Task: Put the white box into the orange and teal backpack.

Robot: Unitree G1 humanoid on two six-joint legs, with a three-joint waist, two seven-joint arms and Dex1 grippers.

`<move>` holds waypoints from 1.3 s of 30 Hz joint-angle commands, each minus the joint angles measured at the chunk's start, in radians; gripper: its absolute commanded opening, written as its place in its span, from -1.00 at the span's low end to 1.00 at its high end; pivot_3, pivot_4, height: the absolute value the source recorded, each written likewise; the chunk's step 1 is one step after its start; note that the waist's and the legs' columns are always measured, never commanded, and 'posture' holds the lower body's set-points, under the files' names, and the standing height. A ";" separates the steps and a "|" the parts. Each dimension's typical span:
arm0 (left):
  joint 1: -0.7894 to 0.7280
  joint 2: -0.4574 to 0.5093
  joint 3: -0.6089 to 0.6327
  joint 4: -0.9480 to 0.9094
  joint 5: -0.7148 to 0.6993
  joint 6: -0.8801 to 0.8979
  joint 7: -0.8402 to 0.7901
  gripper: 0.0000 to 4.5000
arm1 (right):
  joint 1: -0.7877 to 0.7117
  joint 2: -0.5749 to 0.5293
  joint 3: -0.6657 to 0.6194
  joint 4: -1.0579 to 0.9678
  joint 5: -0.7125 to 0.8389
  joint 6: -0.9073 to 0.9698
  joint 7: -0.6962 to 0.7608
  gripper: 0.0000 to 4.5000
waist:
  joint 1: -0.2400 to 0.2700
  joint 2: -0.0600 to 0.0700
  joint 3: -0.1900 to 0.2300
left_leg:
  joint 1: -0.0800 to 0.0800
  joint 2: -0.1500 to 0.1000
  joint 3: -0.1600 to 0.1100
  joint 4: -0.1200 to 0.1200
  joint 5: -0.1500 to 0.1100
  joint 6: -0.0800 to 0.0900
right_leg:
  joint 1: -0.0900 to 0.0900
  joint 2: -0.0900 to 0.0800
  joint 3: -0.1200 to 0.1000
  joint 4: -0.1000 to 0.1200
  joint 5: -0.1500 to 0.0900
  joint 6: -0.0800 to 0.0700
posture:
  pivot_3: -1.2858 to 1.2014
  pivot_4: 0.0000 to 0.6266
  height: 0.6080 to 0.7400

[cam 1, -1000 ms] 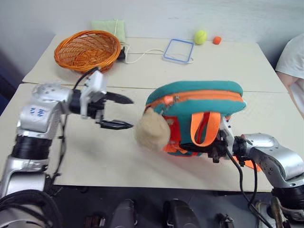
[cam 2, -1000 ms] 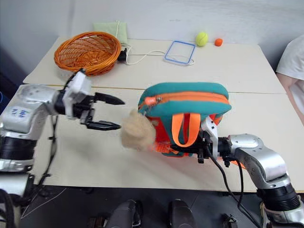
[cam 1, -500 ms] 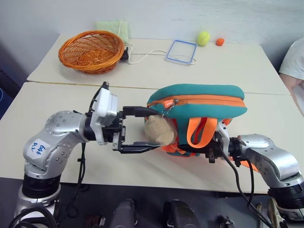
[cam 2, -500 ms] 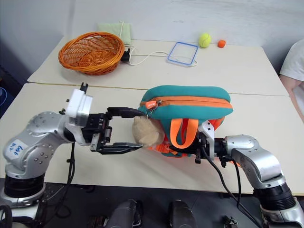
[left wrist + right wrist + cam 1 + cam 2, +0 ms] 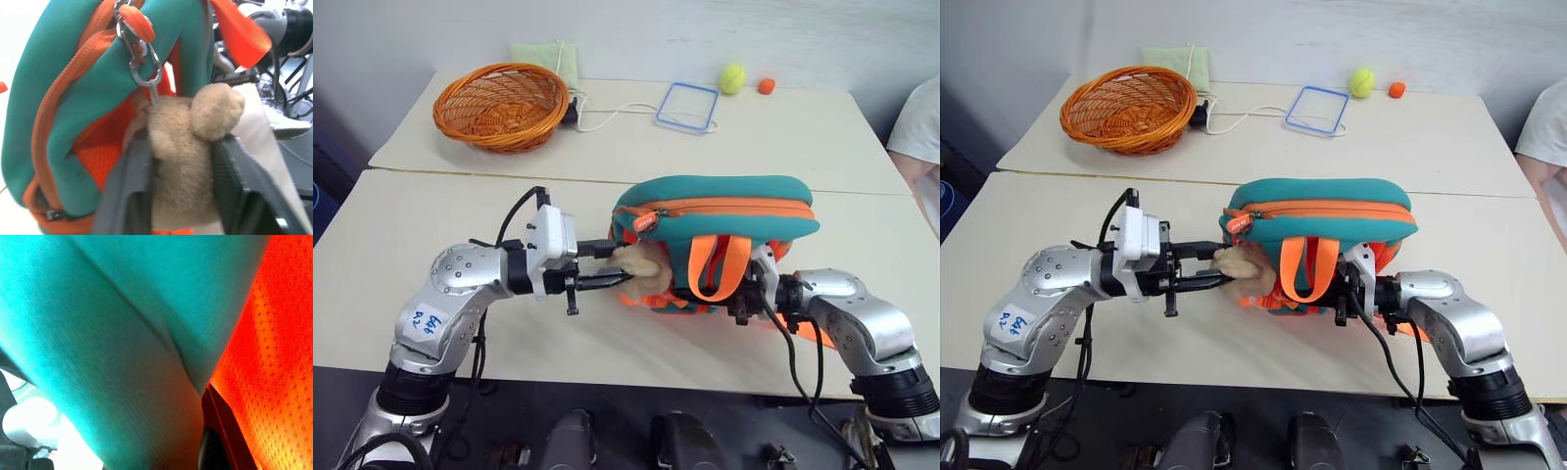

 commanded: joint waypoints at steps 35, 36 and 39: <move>-0.130 -0.060 -0.103 0.596 0.202 -0.094 -0.015 -0.92 | 0.059 0.089 -0.177 -0.090 0.145 -0.022 -0.145 -0.97 | 0.008 0.001 -0.001 | -0.001 -0.001 0.002 0.000 0.000 0.001 | -0.002 -0.001 0.000 0.004 0.000 0.000 | 0.03 -0.52 1.00; -0.114 -0.050 -0.088 0.584 0.200 -0.112 -0.026 -0.77 | 0.066 0.091 -0.174 -0.085 0.129 -0.041 -0.141 -0.97 | 0.009 0.001 -0.001 | -0.001 -0.001 0.001 0.000 0.000 0.001 | -0.002 -0.002 0.000 0.004 0.000 0.000 | 0.03 -0.52 1.00; -0.064 0.046 0.001 0.538 0.138 -0.075 -0.110 -0.34 | 0.112 0.050 -0.179 -0.079 0.090 -0.070 -0.111 -0.63 | 0.005 0.001 -0.001 | -0.001 -0.001 0.001 0.000 0.000 0.001 | -0.002 -0.002 0.000 0.004 0.000 0.000 | 0.03 -0.52 1.00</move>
